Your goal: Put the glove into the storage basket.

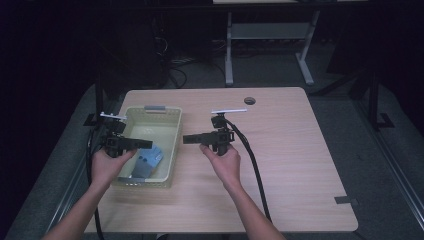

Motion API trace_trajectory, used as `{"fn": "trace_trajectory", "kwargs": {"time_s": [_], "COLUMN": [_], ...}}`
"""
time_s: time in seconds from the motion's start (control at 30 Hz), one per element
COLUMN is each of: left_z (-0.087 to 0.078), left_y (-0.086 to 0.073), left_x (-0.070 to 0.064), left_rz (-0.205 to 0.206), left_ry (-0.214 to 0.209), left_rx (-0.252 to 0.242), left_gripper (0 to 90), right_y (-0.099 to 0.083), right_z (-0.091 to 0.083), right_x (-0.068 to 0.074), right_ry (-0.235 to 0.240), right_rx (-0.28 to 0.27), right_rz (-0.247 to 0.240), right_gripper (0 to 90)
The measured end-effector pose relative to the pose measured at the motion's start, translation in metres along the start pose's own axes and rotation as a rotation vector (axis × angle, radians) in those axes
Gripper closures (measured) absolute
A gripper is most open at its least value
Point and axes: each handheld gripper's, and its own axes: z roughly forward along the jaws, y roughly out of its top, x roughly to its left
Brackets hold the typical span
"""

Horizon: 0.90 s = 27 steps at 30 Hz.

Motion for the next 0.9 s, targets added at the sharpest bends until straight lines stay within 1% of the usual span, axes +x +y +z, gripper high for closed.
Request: {"fn": "trace_trajectory", "kwargs": {"time_s": [0.1, 0.23, 0.3, 0.33, 0.43, 0.53, 0.63, 0.8, 0.9], "left_z": [0.000, 0.002, 0.004, 0.005, 0.007, 0.010, 0.013, 0.017, 0.019], "left_y": [0.001, 0.001, 0.002, 0.002, 0.004, 0.006, 0.007, 0.010, 0.011], "left_x": [-0.003, -0.008, -0.011, -0.013, -0.021, -0.028, -0.034, -0.046, -0.052], "left_rz": [-0.002, 0.016, 0.022, 0.024, 0.056, 0.073, 0.084, 0.094, 0.112], "left_ry": [-0.015, -0.017, -0.028, -0.030, -0.028, -0.042, -0.056, -0.078, -0.093], "left_rx": [-0.013, -0.023, -0.028, -0.034, -0.036, -0.037, -0.038, -0.057, -0.058], "left_gripper": [45.8, 45.7, 45.3, 45.3, 44.8, 42.6, 41.1, 38.5, 36.9], "right_y": [-0.001, -0.003, -0.005, -0.006, -0.010, -0.014, -0.017, -0.021, -0.023], "right_z": [-0.010, -0.021, -0.028, -0.031, -0.041, -0.051, -0.060, -0.072, -0.079], "right_x": [-0.004, -0.009, -0.012, -0.014, -0.019, -0.026, -0.030, -0.034, -0.037], "right_ry": [-0.003, -0.009, -0.016, -0.016, -0.029, -0.043, -0.046, -0.059, -0.073], "right_rx": [-0.012, -0.026, -0.032, -0.038, -0.051, -0.060, -0.073, -0.089, -0.095], "right_rz": [0.005, 0.012, 0.017, 0.017, 0.028, 0.041, 0.051, 0.057, 0.058], "right_gripper": [44.9, 43.6, 43.6, 43.7, 43.4, 42.9, 42.5, 41.7, 40.9]}}
